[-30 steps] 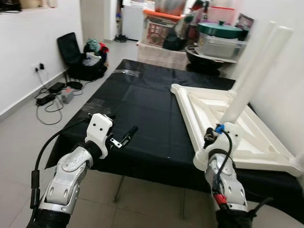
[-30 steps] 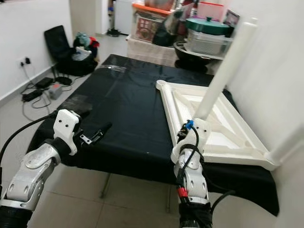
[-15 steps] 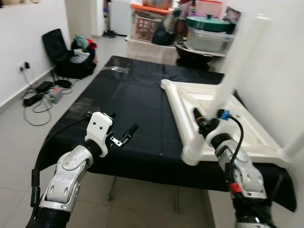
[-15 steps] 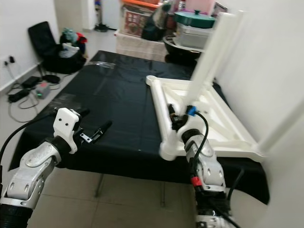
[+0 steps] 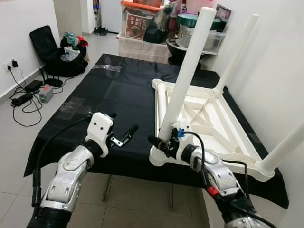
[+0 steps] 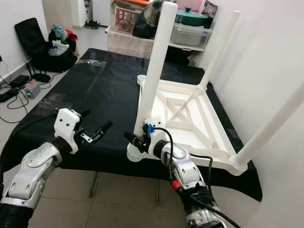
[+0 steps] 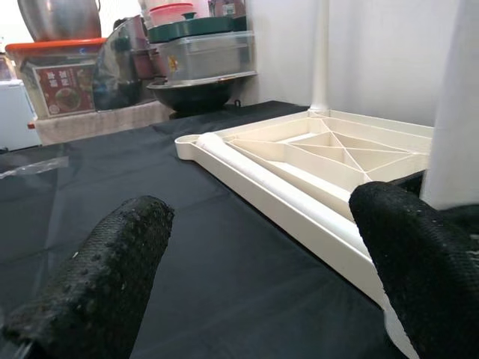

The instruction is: Building children table

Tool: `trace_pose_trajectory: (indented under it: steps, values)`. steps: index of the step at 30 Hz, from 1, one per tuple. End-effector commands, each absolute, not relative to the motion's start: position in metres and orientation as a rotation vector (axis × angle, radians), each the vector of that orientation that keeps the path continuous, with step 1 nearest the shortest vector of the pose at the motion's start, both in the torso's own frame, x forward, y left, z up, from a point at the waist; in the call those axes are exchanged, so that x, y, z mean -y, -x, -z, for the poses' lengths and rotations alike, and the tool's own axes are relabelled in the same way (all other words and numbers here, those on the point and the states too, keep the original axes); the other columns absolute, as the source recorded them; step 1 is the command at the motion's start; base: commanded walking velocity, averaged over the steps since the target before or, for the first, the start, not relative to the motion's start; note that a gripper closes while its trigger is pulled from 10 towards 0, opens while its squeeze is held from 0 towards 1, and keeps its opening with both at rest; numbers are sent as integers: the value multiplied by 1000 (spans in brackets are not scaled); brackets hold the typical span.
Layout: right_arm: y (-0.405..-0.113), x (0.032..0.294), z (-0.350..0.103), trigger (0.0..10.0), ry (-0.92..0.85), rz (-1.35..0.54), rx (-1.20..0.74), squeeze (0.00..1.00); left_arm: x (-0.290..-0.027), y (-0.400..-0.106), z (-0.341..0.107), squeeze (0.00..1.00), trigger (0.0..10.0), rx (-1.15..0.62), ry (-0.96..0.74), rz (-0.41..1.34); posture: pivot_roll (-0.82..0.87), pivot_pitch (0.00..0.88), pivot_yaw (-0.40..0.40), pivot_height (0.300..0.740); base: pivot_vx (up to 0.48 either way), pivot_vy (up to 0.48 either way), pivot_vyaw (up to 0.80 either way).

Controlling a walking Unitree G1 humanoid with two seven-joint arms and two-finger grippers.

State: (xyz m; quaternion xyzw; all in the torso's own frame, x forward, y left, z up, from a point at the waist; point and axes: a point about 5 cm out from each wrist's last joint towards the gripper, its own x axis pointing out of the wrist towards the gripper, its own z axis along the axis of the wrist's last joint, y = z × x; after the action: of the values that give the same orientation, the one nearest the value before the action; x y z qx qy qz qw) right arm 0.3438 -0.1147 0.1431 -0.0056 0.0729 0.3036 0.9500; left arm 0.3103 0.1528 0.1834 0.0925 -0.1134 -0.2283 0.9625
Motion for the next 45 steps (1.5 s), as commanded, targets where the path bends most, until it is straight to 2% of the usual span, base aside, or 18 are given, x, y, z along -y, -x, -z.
trace_pose_trajectory:
  steps: [1,6,8,9,10,11,14,21,28,29,32,36,37,38,40,41,44,45]
  values:
    - [-348,126,-145,0,6,-547,-144,0,-153,-309,-181,0,10000,226,-198,464,128,0,-162,740,0,0,0]
    - [-354,147,-147,0,-56,-338,-99,0,-149,-308,-181,0,10000,228,-191,472,118,0,-155,740,0,0,0]
    - [-356,169,-144,0,-90,-131,-98,0,-148,-308,-180,0,10000,225,-190,474,115,0,-152,740,0,0,0]
    - [-356,169,-144,0,-90,-131,-98,0,-148,-308,-180,0,10000,225,-190,474,115,0,-152,740,0,0,0]
    - [-355,186,-139,0,-110,20,-115,0,-150,-309,-181,0,10000,224,-193,467,111,0,-149,740,0,0,0]
    - [-355,186,-139,0,-110,20,-115,0,-150,-309,-181,0,10000,224,-193,467,111,0,-149,740,0,0,0]
    - [-334,243,-113,0,-186,507,-194,0,-151,-313,-180,0,10000,218,-204,442,95,0,-137,740,0,0,0]
    - [-324,255,-109,0,-200,616,-199,0,-150,-314,-180,0,10000,219,-200,441,88,0,-135,740,0,0,0]
    - [-328,235,-136,0,-155,593,-100,0,-151,-317,-183,0,10000,221,-202,437,93,0,-133,740,0,0,0]
    - [-333,229,-139,10000,-159,552,-105,0,-151,-317,-183,0,10000,223,-203,435,93,0,-133,740,0,0,0]
    - [-344,209,-154,10000,-215,386,-28,0,-150,-318,-182,0,10000,224,-201,433,88,0,-134,740,0,0,0]
    - [-346,202,-165,10000,-225,263,47,0,-147,-317,-181,0,10000,226,-198,434,89,0,-136,740,0,0,0]
    - [-347,201,-171,10000,-226,208,87,541,-147,-317,-181,0,10000,227,-196,437,93,0,-136,740,0,0,0]
    - [-346,201,-175,10000,-227,177,111,1000,-147,-317,-182,0,10000,229,-195,440,93,0,-136,740,0,0,0]
    - [-346,198,-180,10000,-248,116,129,1000,-149,-317,-182,0,10000,229,-197,437,95,0,-138,740,0,0,0]
    - [-346,192,-187,10000,-247,22,148,0,-150,-318,-183,0,10000,232,-196,438,94,0,-138,740,0,0,0]
    - [-346,183,-197,10000,-242,-133,170,0,-151,-319,-185,0,10000,237,-194,441,90,0,-135,740,0,0,0]
    - [-344,177,-203,10000,-210,-251,188,0,-151,-320,-185,0,10000,238,-193,443,88,0,-131,740,0,0,0]
